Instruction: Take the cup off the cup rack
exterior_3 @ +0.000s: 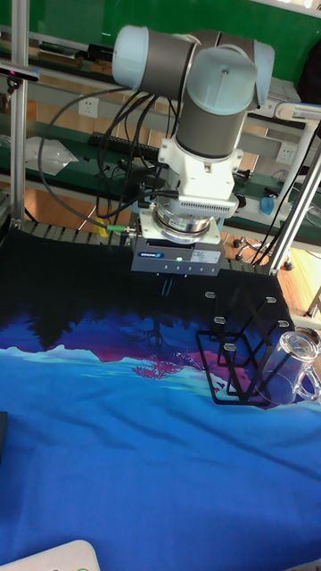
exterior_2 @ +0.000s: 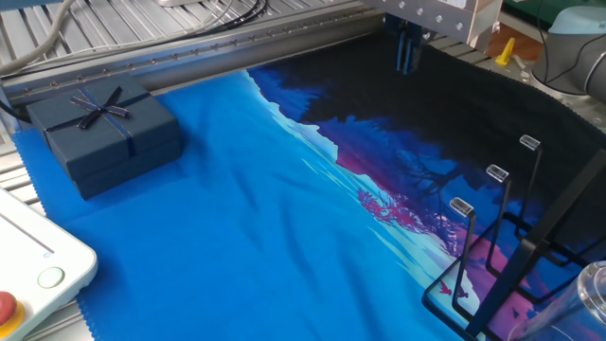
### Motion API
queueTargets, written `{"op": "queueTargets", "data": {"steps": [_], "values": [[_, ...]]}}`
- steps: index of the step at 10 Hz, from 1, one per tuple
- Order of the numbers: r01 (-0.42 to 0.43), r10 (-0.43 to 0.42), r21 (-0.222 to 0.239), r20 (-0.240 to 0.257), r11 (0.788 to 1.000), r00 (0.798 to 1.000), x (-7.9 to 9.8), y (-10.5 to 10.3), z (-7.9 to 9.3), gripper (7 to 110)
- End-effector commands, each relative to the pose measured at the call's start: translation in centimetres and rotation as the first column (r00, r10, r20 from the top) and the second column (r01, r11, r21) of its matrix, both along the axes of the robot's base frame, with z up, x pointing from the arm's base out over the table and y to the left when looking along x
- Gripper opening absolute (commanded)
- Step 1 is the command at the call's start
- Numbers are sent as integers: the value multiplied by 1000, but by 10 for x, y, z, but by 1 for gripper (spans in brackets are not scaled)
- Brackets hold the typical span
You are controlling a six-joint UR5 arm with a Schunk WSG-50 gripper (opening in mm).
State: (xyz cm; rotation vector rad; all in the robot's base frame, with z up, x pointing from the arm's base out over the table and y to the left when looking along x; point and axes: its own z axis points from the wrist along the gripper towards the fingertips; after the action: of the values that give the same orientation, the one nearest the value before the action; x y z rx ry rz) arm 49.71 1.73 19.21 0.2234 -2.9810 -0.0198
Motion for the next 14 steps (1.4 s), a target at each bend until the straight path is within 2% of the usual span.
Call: {"op": "queueTargets", "data": {"steps": [1,4,7,9,12,14], "values": [[-13,12,24,21,1000,1000,5,5,0,7],[-23,23,15,45,1000,999,11,3,-1,7],[-42,41,11,113,999,993,27,3,-3,7],[-61,62,-10,140,998,988,34,-2,-4,7],[-98,108,-77,142,992,984,36,-18,-3,7],[-95,104,-71,146,993,984,36,-16,-4,7]]}}
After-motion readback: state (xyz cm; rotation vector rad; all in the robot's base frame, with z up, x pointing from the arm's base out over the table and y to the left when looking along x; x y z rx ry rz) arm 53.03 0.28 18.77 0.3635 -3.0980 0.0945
